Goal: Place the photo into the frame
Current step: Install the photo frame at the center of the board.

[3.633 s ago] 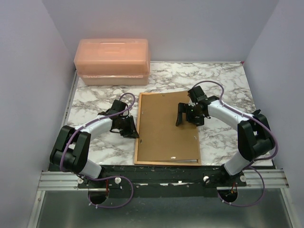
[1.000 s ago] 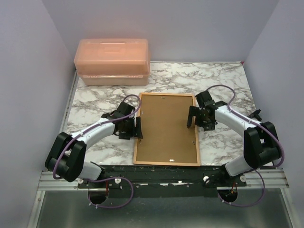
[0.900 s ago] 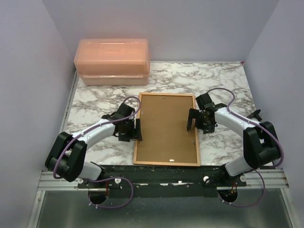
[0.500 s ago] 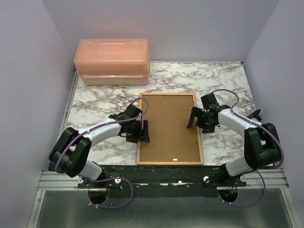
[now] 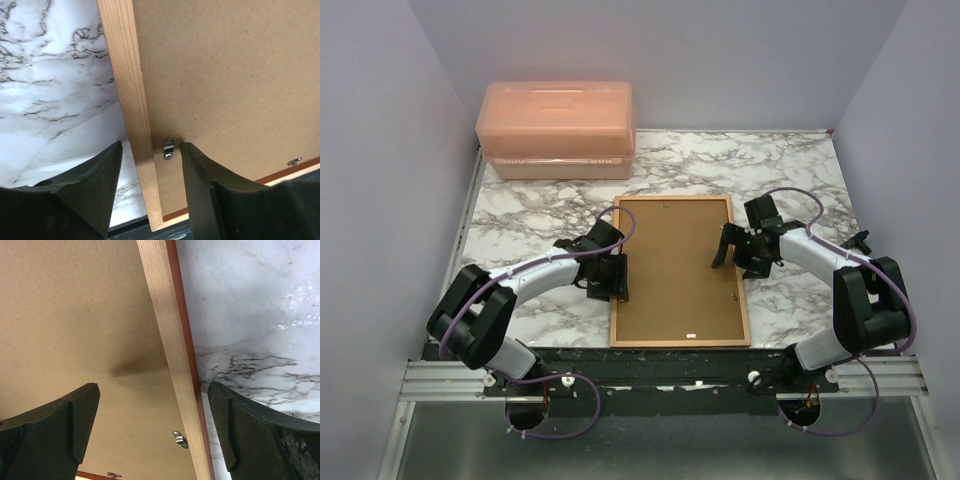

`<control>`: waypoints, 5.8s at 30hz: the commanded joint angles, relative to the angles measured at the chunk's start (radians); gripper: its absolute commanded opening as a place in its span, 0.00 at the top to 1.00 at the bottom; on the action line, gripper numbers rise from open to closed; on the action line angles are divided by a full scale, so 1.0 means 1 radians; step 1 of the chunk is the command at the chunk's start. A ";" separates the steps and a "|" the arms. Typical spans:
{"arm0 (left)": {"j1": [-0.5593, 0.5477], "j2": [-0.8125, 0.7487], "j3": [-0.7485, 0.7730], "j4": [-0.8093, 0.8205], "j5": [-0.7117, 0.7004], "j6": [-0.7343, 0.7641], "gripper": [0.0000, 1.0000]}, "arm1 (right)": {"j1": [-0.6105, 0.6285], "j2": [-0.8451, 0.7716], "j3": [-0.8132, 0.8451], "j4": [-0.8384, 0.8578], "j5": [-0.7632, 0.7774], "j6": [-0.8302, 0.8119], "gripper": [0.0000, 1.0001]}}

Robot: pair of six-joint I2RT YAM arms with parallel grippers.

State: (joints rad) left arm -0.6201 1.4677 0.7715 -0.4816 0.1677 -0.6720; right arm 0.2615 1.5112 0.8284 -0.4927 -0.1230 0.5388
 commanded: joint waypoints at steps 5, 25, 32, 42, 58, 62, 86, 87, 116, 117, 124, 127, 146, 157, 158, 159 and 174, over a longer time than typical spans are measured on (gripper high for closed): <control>-0.022 0.073 0.028 -0.043 -0.113 0.013 0.60 | -0.004 0.024 -0.013 0.019 -0.027 -0.011 0.02; -0.025 0.026 0.037 -0.044 -0.067 0.008 1.00 | -0.005 -0.049 -0.058 -0.028 -0.043 0.018 0.02; -0.024 -0.014 0.055 -0.080 -0.098 0.000 0.38 | -0.005 -0.102 -0.036 -0.071 0.009 -0.003 0.02; 0.014 -0.095 0.040 -0.083 -0.070 0.002 0.30 | 0.059 -0.153 0.093 -0.116 0.015 -0.022 0.04; 0.198 -0.221 -0.100 -0.011 0.093 0.033 0.30 | 0.492 0.240 0.359 0.049 0.000 0.102 0.36; 0.198 -0.209 -0.102 -0.022 0.062 0.039 0.30 | 0.547 0.352 0.476 0.039 -0.010 0.102 0.59; 0.041 -0.049 -0.034 -0.017 -0.064 -0.008 0.34 | 0.713 0.621 0.461 -0.059 0.161 0.197 1.00; 0.036 -0.040 -0.031 -0.018 -0.068 -0.009 0.35 | 0.715 0.617 0.442 -0.053 0.164 0.203 1.00; -0.036 0.072 -0.047 -0.052 -0.179 -0.079 0.97 | 0.672 0.615 0.216 0.129 -0.051 0.273 1.00; -0.036 0.071 -0.051 -0.051 -0.175 -0.080 1.00 | 0.669 0.611 0.215 0.129 -0.050 0.273 1.00; -0.036 0.037 -0.056 -0.035 -0.132 -0.075 1.00 | 0.664 0.594 0.245 0.089 -0.013 0.254 1.00; -0.036 0.017 -0.057 -0.027 -0.124 -0.074 1.00 | 0.664 0.586 0.270 0.052 0.029 0.241 1.00; -0.016 0.048 -0.033 0.006 -0.055 -0.071 0.61 | 0.566 0.243 0.348 0.030 0.048 0.187 0.70; 0.080 0.020 -0.049 0.078 0.055 -0.055 0.36 | 0.347 -0.111 0.134 -0.135 0.192 0.169 0.19; 0.090 0.024 -0.045 0.085 0.059 -0.053 0.36 | 0.314 -0.140 0.109 -0.150 0.199 0.167 0.16; 0.100 0.035 -0.042 0.087 0.056 -0.051 0.38 | 0.277 -0.162 0.077 -0.160 0.198 0.162 0.13; 0.186 0.067 -0.045 0.027 -0.051 -0.032 1.00 | 0.179 -0.123 -0.096 -0.149 0.079 0.119 0.08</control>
State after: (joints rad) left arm -0.4900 1.5249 0.7902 -0.4232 0.2558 -0.7227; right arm 0.4412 1.3491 0.7700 -0.6300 0.0013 0.6811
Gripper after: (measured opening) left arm 0.122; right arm 0.914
